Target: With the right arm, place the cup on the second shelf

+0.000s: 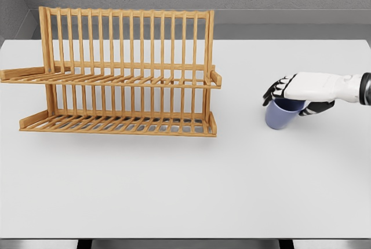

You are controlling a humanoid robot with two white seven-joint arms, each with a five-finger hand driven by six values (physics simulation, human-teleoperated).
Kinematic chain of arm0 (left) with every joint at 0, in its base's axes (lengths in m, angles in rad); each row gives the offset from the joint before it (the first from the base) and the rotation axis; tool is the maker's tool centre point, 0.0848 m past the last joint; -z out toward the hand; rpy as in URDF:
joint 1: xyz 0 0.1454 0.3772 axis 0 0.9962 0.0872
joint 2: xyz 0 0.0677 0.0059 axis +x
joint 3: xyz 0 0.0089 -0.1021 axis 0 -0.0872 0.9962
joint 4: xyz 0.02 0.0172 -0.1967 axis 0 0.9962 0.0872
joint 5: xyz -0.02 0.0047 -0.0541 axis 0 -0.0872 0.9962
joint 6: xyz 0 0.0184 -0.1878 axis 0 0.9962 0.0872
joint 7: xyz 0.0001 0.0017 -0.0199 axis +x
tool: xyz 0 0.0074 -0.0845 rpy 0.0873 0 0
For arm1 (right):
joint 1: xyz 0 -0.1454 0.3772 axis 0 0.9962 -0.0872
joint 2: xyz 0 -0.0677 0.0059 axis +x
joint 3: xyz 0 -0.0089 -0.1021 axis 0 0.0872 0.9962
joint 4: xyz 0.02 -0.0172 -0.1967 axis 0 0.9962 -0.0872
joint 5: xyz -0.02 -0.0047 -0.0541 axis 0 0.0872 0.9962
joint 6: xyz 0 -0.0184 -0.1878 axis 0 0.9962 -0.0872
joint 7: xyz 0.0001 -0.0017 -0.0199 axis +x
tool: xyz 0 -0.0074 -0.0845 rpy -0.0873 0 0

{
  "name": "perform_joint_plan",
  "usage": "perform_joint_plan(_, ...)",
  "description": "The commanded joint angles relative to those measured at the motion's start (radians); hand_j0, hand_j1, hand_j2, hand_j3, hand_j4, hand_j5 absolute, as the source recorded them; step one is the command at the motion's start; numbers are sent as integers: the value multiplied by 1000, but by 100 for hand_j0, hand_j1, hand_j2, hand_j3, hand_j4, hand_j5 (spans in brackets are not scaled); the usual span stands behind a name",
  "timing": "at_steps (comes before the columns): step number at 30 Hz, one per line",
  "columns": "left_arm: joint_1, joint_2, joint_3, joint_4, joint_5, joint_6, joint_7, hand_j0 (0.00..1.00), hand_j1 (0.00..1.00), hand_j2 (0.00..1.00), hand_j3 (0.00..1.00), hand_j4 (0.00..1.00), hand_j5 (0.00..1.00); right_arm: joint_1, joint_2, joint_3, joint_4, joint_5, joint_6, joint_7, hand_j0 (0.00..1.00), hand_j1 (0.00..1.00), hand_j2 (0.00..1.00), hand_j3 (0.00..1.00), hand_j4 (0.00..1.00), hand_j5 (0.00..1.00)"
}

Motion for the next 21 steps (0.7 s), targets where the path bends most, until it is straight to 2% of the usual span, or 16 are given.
perform_joint_plan(1, 0, 0, 0, 0, 0, 0, 0, 100, 100, 100, 100, 100, 100, 0, 0, 1, 0, -6, 2, -1, 64, 64, 64, 64, 64, 64)
perform_joint_plan(14, 0, 0, 0, 0, 0, 0, 0, 100, 100, 100, 100, 100, 100, -58, 0, -14, 3, -6, 2, -1, 65, 65, 65, 65, 65, 65)
perform_joint_plan(21, 0, 0, 0, 0, 0, 0, 0, 100, 100, 100, 100, 100, 100, -60, 7, -88, -1, -7, 2, -1, 65, 65, 65, 65, 65, 65)
